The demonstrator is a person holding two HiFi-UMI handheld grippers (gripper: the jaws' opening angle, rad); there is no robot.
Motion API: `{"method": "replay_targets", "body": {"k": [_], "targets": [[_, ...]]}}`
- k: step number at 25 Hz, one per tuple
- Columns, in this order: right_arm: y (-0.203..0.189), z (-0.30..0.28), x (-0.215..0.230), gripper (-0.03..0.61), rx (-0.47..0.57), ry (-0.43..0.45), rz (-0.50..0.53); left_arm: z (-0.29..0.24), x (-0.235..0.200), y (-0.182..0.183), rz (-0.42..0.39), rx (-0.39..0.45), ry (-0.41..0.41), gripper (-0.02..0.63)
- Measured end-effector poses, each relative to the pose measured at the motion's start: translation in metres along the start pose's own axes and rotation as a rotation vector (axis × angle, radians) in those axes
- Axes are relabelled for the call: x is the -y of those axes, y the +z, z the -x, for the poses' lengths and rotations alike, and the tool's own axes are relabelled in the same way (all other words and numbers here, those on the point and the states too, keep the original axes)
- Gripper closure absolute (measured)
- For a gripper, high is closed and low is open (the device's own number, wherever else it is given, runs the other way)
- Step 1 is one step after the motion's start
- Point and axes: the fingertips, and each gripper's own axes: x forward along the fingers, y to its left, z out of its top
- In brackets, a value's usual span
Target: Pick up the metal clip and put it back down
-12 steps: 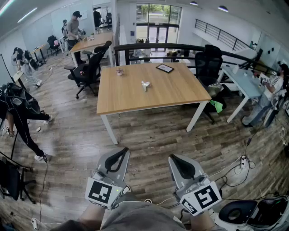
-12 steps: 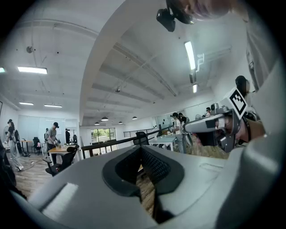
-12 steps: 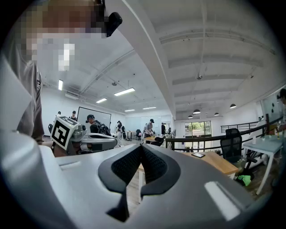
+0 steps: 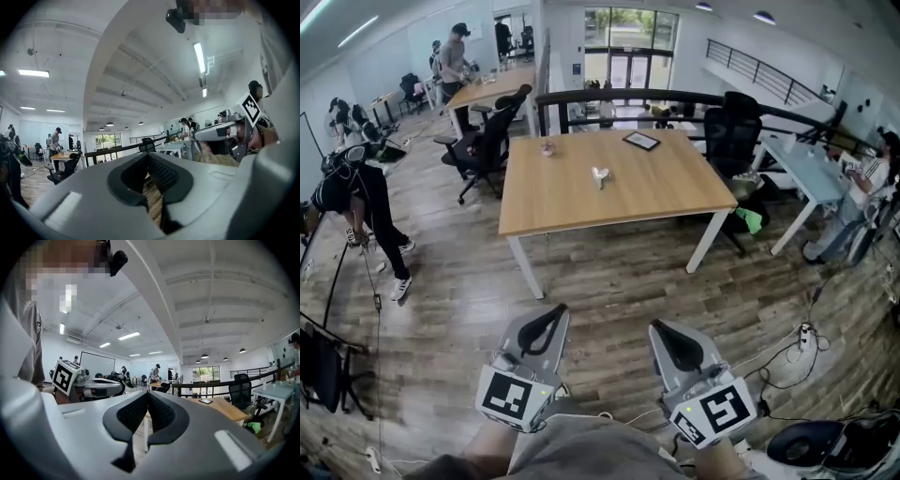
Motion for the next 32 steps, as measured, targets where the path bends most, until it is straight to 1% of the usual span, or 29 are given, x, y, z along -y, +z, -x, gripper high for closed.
{"method": "replay_targets", "body": {"k": [4, 8, 9, 10, 11, 12, 17, 21, 26, 32], "targets": [[-0.002, 0.008, 0.003, 0.566, 0.006, 0.017, -0.013, -0.002, 0.007, 0.004, 0.012, 0.005, 0.007, 0.614], [0.000, 0.005, 0.008, 0.563, 0.033, 0.003, -0.046, -0.002, 0.001, 0.006, -0.003, 0.009, 0.018, 0.614], [0.000, 0.003, 0.009, 0.532, 0.040, 0.003, -0.049, -0.003, -0.002, 0.006, -0.006, 0.008, 0.021, 0.614], [0.001, 0.000, 0.010, 0.469, 0.045, 0.002, -0.051, -0.004, -0.004, 0.006, -0.009, 0.007, 0.025, 0.614], [0.001, -0.002, 0.012, 0.423, 0.051, 0.000, -0.052, -0.006, -0.007, 0.005, -0.010, 0.006, 0.027, 0.614], [0.000, -0.005, 0.015, 0.417, 0.055, -0.004, -0.053, -0.009, -0.008, 0.003, -0.011, 0.005, 0.027, 0.614], [-0.009, -0.024, 0.030, 0.417, 0.029, -0.011, -0.055, -0.035, -0.019, -0.006, -0.006, 0.002, 0.014, 0.614], [-0.005, -0.049, 0.053, 0.417, 0.017, -0.028, -0.050, -0.069, -0.035, -0.005, 0.002, -0.002, -0.010, 0.614], [0.001, -0.095, 0.087, 0.417, 0.008, -0.031, -0.066, -0.119, -0.058, -0.001, -0.018, 0.007, -0.054, 0.614], [-0.003, -0.158, 0.127, 0.418, -0.024, -0.045, -0.099, -0.177, -0.101, -0.010, -0.003, -0.019, -0.078, 0.614]]}}
